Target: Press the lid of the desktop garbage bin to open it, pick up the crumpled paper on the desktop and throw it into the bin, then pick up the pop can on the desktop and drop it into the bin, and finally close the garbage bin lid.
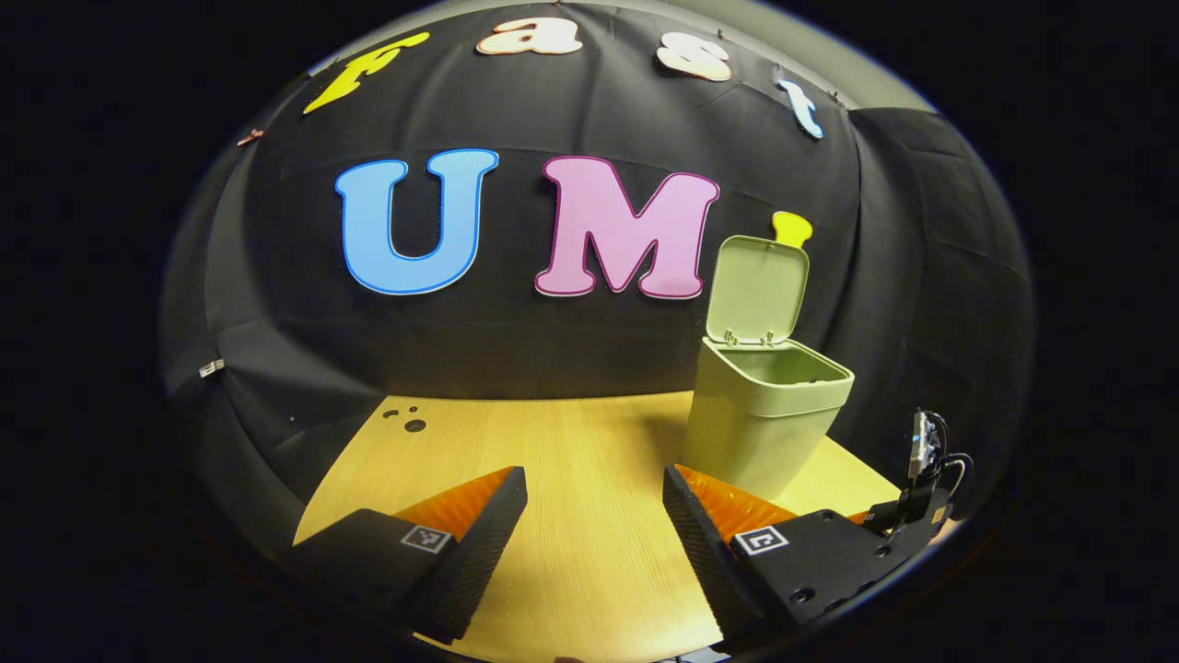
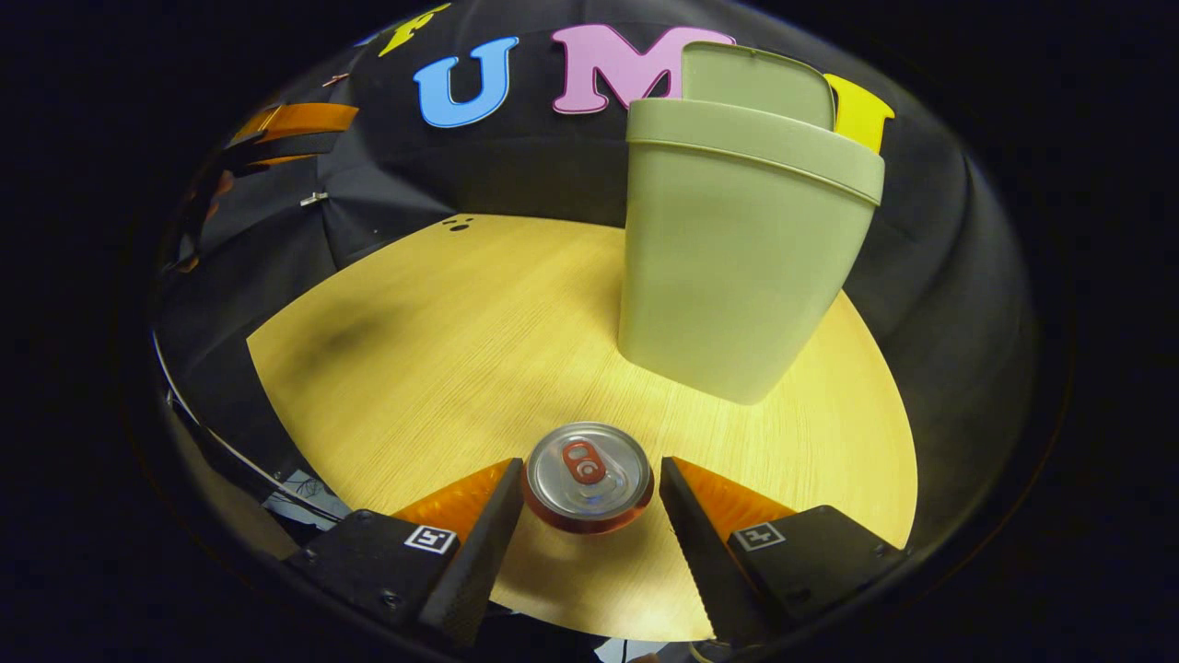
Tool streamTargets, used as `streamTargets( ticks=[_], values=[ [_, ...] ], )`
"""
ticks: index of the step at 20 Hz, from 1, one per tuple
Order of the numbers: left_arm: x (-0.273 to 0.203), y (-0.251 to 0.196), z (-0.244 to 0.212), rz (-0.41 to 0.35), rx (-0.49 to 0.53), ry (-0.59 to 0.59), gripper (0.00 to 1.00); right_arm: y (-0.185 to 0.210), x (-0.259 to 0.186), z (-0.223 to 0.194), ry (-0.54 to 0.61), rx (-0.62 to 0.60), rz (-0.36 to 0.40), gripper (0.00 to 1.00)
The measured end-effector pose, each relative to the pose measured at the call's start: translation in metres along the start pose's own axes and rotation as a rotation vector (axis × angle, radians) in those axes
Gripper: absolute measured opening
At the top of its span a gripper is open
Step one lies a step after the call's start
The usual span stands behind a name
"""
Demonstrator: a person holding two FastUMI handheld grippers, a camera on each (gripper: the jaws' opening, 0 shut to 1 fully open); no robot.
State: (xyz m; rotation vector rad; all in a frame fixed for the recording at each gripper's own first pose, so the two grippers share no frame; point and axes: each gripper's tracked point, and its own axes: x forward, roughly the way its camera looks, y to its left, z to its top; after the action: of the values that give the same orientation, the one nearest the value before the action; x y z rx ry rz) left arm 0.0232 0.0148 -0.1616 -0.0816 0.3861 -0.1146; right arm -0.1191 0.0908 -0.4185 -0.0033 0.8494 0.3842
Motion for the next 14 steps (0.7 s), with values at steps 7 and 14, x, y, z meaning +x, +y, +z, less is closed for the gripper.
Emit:
streamTargets(
  ticks=[7, 14],
  values=[
    [-0.001, -0.002, -0.002, 0.001, 0.003, 0.001, 0.96, -0.009, -0.016, 0.018, -0.030, 0.002, -0.017, 0.82],
    [-0.005, -0.012, -0.005, -0.006, 0.005, 0.004, 0.96, -0.015, -0.051, 0.072, -0.139, 0.033, -0.024, 0.82]
  ],
)
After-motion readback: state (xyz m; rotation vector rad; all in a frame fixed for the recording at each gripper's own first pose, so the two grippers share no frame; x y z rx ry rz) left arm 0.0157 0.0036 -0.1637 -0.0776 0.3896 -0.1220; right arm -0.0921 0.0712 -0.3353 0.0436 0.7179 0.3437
